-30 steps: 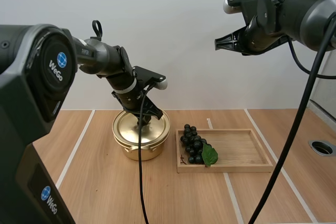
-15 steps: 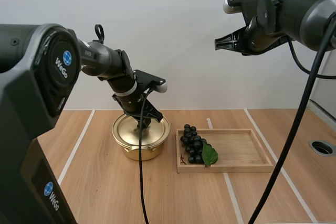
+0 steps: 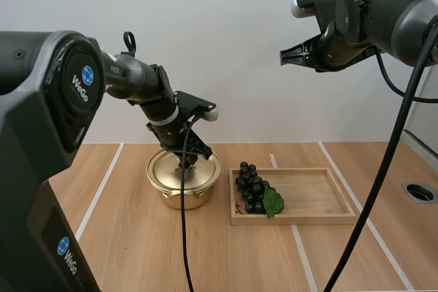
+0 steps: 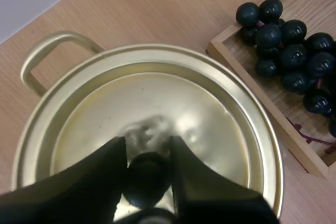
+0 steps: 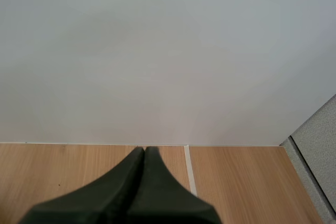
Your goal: Open the pot, put the pineapple inside, and close it
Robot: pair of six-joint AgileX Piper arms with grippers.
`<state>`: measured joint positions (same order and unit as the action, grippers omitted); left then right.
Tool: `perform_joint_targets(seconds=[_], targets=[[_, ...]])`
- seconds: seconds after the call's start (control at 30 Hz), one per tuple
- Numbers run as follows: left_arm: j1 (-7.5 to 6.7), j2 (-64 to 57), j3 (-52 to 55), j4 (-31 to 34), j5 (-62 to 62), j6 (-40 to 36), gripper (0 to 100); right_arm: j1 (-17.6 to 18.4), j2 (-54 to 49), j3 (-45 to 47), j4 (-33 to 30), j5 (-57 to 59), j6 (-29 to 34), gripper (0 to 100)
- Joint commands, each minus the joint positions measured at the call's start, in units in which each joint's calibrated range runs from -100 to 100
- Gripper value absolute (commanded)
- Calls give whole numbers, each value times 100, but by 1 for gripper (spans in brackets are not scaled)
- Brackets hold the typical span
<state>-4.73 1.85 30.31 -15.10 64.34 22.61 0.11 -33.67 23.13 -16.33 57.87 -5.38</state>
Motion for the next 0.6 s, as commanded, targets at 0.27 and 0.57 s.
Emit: perform_joint_targets(seconds=[0.27,0.57], targets=[[-18,-68,-148,-8,103,147,99,-19,-49,4,-26,-111,25,0],[-18,-859,-1369,-8,1248,29,99,-19,-49,296,-26,-315,15,0]])
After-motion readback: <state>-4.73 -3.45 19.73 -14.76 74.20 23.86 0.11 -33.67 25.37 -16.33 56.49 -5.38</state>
